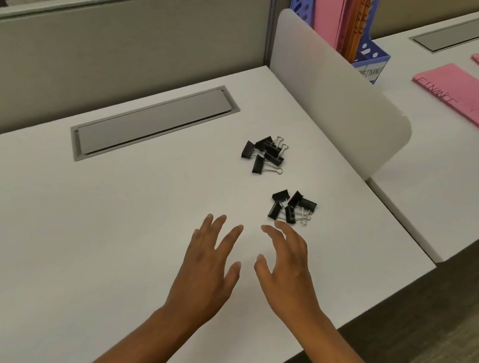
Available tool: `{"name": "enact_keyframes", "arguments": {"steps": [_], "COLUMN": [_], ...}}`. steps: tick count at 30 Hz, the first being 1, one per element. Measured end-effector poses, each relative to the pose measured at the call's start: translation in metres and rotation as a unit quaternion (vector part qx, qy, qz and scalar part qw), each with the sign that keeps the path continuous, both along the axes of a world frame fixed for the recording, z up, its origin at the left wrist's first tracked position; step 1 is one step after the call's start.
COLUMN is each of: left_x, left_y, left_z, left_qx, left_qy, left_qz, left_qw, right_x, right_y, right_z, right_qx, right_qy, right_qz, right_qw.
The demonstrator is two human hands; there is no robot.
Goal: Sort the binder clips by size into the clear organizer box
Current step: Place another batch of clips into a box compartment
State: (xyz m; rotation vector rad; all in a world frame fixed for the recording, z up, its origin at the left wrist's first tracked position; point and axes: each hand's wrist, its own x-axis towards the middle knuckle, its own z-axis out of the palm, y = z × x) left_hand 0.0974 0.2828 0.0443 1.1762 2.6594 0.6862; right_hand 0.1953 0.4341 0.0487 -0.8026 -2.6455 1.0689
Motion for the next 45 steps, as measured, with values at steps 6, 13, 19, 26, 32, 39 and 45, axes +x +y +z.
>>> {"name": "enact_keyframes", "arguments": {"steps": [6,13,19,26,32,39,45], "left_x": [-0.026,-0.052,-0.057,-0.067,-0.069,-0.067,-0.057], "left_y": [0.037,0.071,0.105,0.140,0.130,0.099,0.067], "left_z": [-0.005,-0.012,-0.032,-0.044,-0.050,-0.035,-0.018], "left_qx": [0.004,-0.006,-0.046,-0.068,-0.022,0.026,0.157], "left_qy": [-0.005,-0.011,0.001,-0.010,-0.041,-0.183,-0.386], "left_qz": [0.005,0.006,-0.029,-0.059,-0.055,0.020,0.223], "left_qw": [1.000,1.000,0.999,0.996,0.997,0.983,0.881], "right_x": [-0.016,-0.050,-0.055,-0.053,-0.051,-0.044,-0.038], "right_y": [0.015,0.060,0.118,0.140,0.136,0.146,0.132], "right_z": [-0.011,-0.012,-0.028,-0.041,-0.042,-0.033,-0.014], "right_qx": [-0.006,0.023,0.038,0.002,-0.003,-0.162,-0.412], "right_qy": [0.007,0.044,0.025,-0.057,-0.039,0.020,0.094], "right_qz": [0.006,-0.035,-0.123,-0.096,-0.111,-0.186,-0.284], "right_qw": [1.000,0.998,0.991,0.994,0.993,0.969,0.861]}}
